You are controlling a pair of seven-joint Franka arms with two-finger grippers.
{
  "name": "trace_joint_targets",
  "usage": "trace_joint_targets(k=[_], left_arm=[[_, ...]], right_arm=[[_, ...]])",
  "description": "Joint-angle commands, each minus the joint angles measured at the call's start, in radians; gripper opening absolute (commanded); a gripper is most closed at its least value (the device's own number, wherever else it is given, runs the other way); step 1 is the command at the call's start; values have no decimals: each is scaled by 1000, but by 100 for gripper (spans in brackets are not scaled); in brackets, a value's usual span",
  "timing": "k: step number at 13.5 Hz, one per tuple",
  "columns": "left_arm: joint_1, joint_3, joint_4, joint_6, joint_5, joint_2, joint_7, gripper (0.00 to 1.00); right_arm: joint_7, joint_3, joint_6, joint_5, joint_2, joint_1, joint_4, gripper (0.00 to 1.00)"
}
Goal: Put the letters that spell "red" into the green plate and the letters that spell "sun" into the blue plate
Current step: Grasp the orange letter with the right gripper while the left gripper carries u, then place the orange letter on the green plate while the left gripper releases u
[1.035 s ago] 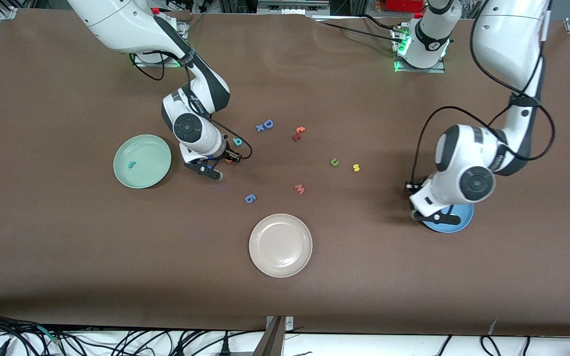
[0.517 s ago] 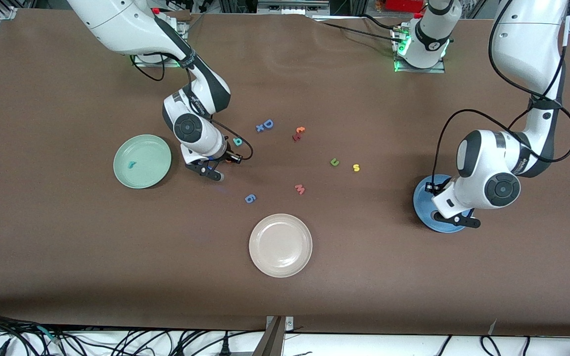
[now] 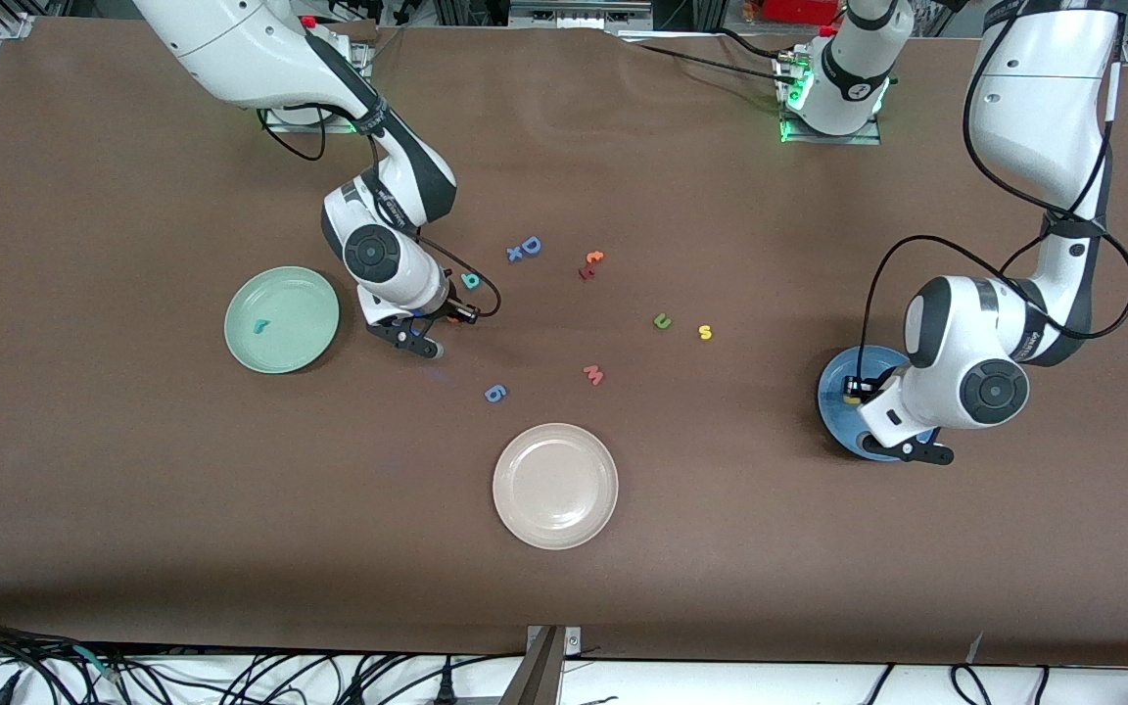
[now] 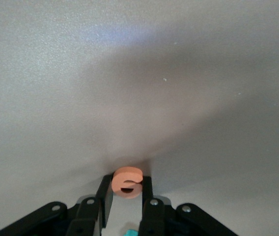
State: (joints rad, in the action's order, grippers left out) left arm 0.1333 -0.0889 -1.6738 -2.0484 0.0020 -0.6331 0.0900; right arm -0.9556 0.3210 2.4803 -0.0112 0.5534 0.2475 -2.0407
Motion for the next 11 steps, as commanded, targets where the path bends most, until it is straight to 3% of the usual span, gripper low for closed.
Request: trace_joint_targets(k=[1, 3, 5, 8, 11], left_arm=[[3, 9, 25, 4, 23, -8, -25, 100], [6, 29, 22, 14, 23, -5, -117, 100], [2, 79, 9, 40, 21, 15, -224, 100], [0, 168, -21, 56, 21, 49, -408, 100], [2, 234, -70, 44, 24, 85, -535, 100]], right_arm=[[1, -8, 9, -4, 7, 3, 10, 10], [27, -31, -33, -6, -19, 0, 26, 10], [70, -57, -163, -6, -55, -2, 66, 10], [243, -147, -369, 5, -136, -8, 93, 10], [455, -267, -468, 13, -188, -11, 85, 10]])
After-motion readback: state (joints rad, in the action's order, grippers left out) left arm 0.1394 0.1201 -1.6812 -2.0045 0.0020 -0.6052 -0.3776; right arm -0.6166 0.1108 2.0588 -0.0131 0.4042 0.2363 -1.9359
